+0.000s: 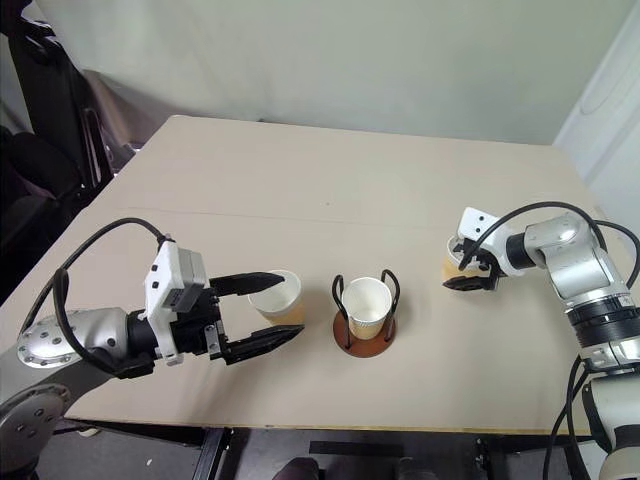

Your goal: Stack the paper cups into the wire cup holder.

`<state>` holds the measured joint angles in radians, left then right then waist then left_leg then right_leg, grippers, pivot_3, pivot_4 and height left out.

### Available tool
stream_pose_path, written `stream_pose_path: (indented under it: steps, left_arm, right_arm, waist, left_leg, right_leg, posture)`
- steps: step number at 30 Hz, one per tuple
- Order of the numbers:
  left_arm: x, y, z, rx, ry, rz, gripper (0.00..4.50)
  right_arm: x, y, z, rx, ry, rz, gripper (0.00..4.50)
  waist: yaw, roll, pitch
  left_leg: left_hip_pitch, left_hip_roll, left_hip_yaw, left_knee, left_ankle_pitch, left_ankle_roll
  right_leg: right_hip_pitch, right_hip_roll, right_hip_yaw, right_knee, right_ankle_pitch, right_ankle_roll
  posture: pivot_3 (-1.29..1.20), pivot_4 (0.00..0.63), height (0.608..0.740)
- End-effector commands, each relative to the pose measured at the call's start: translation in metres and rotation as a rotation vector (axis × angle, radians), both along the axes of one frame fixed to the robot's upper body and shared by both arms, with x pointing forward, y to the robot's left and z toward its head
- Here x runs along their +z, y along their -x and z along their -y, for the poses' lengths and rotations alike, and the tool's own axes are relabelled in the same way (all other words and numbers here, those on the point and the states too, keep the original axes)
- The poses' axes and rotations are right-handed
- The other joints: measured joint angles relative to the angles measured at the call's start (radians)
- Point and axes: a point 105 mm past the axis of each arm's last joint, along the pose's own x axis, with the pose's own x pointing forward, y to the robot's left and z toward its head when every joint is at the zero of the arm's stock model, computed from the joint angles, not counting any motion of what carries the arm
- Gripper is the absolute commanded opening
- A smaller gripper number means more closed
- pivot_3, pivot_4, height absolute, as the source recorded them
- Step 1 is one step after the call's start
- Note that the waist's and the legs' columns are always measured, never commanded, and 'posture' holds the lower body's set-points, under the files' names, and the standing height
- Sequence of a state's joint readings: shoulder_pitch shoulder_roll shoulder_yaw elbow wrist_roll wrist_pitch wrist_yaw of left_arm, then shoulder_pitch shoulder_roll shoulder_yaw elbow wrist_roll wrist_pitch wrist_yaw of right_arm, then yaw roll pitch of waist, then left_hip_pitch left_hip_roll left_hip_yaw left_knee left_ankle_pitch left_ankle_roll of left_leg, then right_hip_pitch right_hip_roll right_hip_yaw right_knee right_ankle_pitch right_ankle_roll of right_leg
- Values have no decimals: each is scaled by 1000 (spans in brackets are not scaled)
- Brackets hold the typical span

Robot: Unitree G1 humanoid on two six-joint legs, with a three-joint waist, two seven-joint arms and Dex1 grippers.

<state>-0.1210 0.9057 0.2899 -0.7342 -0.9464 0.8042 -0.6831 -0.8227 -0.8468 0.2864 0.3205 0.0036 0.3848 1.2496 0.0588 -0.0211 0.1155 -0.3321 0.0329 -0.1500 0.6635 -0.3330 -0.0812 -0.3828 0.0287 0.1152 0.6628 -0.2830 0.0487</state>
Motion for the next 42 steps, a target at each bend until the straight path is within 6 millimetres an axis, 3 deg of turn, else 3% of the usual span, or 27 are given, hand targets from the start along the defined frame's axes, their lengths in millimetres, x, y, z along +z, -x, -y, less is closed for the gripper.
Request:
stream_pose_path:
  steps: [1, 9, 10, 14, 17, 21, 25, 29, 31, 35, 42]
  left_arm:
    - [6, 5, 6, -29, -17, 31, 4500]
    - [1, 2, 1, -2, -17, 10, 4500]
    - [1, 2, 1, 0, -15, 10, 4500]
    - [-1, -2, -3, 29, 8, 5, 4500]
    - [-4, -1, -6, 41, 8, -6, 4500]
    - [-6, -1, -9, 46, 7, -13, 4500]
    - [-7, -2, -9, 44, 8, -16, 4500]
    - [-8, -2, -7, 41, 10, -16, 4500]
    - [-8, -2, -7, 40, 11, -16, 4500]
    - [-6, 0, -7, 38, 11, -8, 4500]
    - [8, 9, -18, 41, 0, 31, 4500]
  right_arm:
    - [5, -2, 4, 1, 21, 30, 3168]
    - [7, -4, 2, 7, 27, 43, 168]
    - [7, -4, 2, 10, 28, 45, 74]
    - [21, 1, 0, 45, 16, 61, 74]
    - [57, 12, -9, 119, -52, 109, 74]
    - [115, 43, -39, 316, -202, 179, 74]
    - [143, 84, -81, 558, -305, 199, 74]
    - [129, 109, -114, 698, -324, 127, 74]
    - [124, 112, -119, 713, -320, 109, 74]
    - [104, 107, -121, 700, -251, 81, 74]
    - [94, 102, -116, 692, -201, 59, 74]
  waist:
    - [0, 0, 0]
    - [-1, 0, 0]
    - [-1, 0, 0]
    - [-1, 0, 0]
    - [-2, 3, 2]
    - [-3, 5, 3]
    - [-5, 5, 3]
    - [-8, 5, 3]
    - [-7, 5, 3]
    - [-4, 4, 3]
    - [-7, 4, 3]
  left_leg:
    - [0, 0, 0, 0, 0, 0]
    - [0, 0, 0, 0, 0, 0]
    - [0, 0, 0, 0, 0, 0]
    - [0, 0, 0, 0, 0, 0]
    - [-1, 0, 0, 0, 0, 0]
    - [-1, 0, 1, -1, 0, 0]
    - [0, 0, 1, -1, 0, -1]
    - [0, -1, 1, 0, 0, -1]
    - [1, -1, 0, 1, 0, -1]
    - [0, -1, -1, 1, 0, 0]
    - [-1, 0, -1, -1, 0, 0]
  right_leg:
    - [0, 0, 0, 0, 0, 0]
    - [0, 0, 0, 0, 0, 0]
    - [0, 0, 0, 0, 0, 0]
    - [0, 0, 0, 0, 0, 0]
    - [-1, 0, 0, 0, 0, 0]
    - [-1, 1, 0, -1, 0, 0]
    - [0, 4, 0, -1, 0, 0]
    - [1, 4, 0, -1, 0, -1]
    - [1, 4, 0, -1, 0, -1]
    - [2, 3, -1, -1, 0, -1]
    - [0, 4, -1, -1, 0, 0]
  posture:
    - [0, 150, 740]
    - [0, 150, 740]
    - [0, 150, 740]
    - [0, 150, 740]
    - [0, 150, 740]
    - [0, 150, 740]
    - [0, 150, 740]
    - [0, 150, 740]
    - [0, 150, 740]
    - [0, 150, 740]
    - [0, 150, 740]
